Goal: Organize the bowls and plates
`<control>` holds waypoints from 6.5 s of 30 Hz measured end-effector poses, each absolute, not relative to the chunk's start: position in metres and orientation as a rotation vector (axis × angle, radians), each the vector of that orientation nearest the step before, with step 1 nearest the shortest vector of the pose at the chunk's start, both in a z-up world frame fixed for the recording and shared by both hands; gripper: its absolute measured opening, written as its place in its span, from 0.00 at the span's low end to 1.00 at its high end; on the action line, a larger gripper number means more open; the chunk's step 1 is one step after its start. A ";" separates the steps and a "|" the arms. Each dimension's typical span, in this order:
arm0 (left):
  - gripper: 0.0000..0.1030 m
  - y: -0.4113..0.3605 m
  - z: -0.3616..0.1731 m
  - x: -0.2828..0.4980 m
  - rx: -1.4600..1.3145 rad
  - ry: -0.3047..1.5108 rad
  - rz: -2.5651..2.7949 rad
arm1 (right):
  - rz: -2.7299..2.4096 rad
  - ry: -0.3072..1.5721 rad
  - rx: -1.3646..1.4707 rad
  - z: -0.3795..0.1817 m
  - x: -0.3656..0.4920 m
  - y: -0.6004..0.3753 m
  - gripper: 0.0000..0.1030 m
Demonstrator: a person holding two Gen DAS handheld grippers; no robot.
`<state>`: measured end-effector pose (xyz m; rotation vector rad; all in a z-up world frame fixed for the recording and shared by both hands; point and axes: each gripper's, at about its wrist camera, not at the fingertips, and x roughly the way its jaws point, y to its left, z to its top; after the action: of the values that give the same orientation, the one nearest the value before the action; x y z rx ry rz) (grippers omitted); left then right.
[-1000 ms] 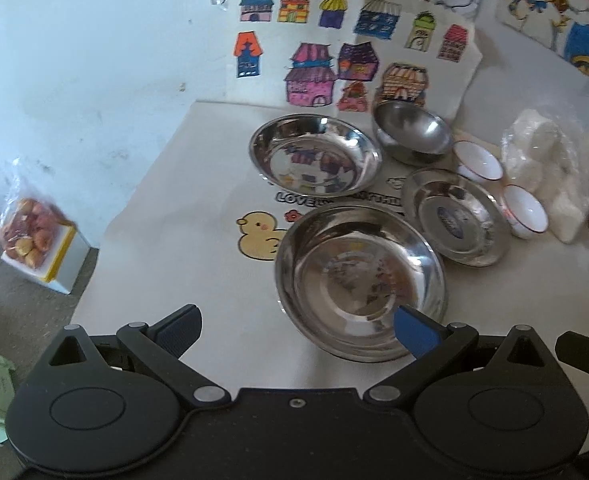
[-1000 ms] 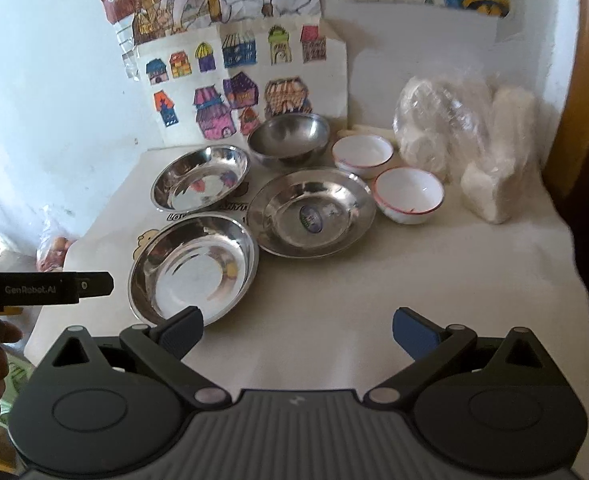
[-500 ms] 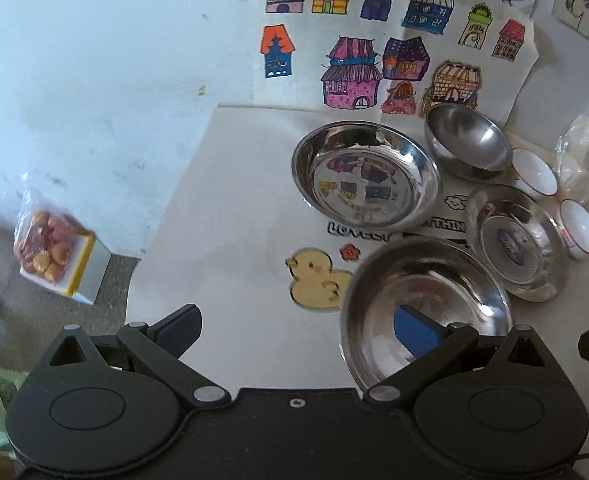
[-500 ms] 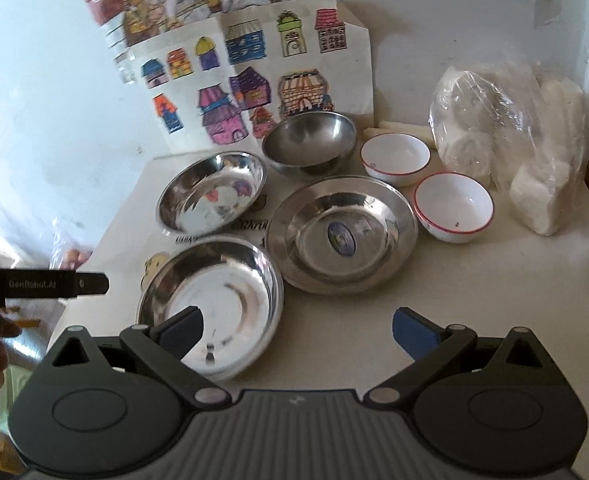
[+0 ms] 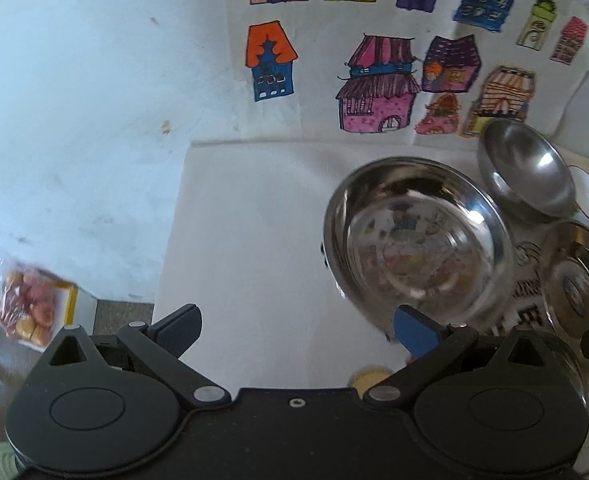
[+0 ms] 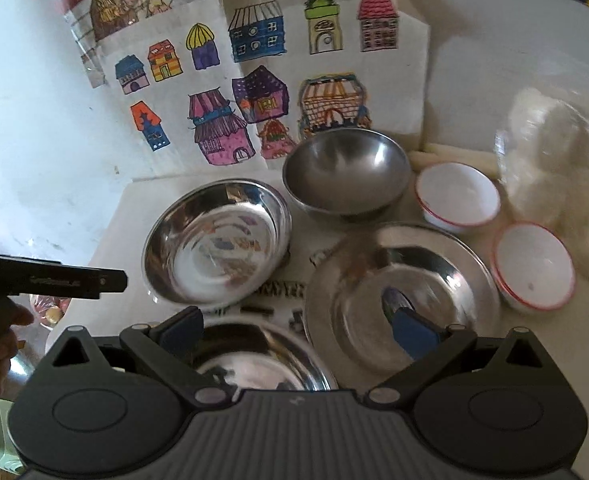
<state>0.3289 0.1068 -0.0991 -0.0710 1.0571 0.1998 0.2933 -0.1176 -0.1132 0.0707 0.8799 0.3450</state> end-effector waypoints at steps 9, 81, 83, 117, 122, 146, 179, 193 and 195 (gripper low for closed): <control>0.99 0.119 -0.122 0.368 -0.064 1.080 0.145 | 0.391 0.896 0.064 -0.122 0.334 -0.091 0.94; 0.18 0.062 -0.099 0.275 -0.041 1.070 -0.146 | 0.384 1.000 0.133 -0.113 0.250 -0.155 0.15; 0.19 0.058 -0.100 0.270 -0.027 1.082 -0.154 | 0.383 1.013 0.133 -0.114 0.243 -0.157 0.15; 0.28 0.025 -0.124 0.266 0.161 1.158 -0.208 | 0.318 1.116 0.069 -0.125 0.231 -0.151 0.20; 0.35 0.028 -0.124 0.268 0.152 1.159 -0.226 | 0.307 1.117 0.073 -0.126 0.231 -0.148 0.26; 0.99 0.043 -0.109 0.315 -0.049 1.063 -0.168 | 0.082 1.056 0.196 -0.112 0.215 -0.199 1.00; 0.95 -0.069 -0.147 0.414 0.001 1.206 -0.221 | 0.198 1.093 0.294 -0.143 0.314 -0.269 0.84; 0.49 -0.073 -0.152 0.420 -0.067 1.234 -0.235 | 0.255 1.134 0.331 -0.148 0.333 -0.262 0.35; 0.45 -0.074 -0.151 0.420 -0.060 1.230 -0.229 | 0.259 1.136 0.337 -0.148 0.333 -0.261 0.27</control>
<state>0.4197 -0.0742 -0.1512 -0.0604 1.2304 -0.2292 0.3328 -0.2608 -0.1482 0.3366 1.1360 0.2594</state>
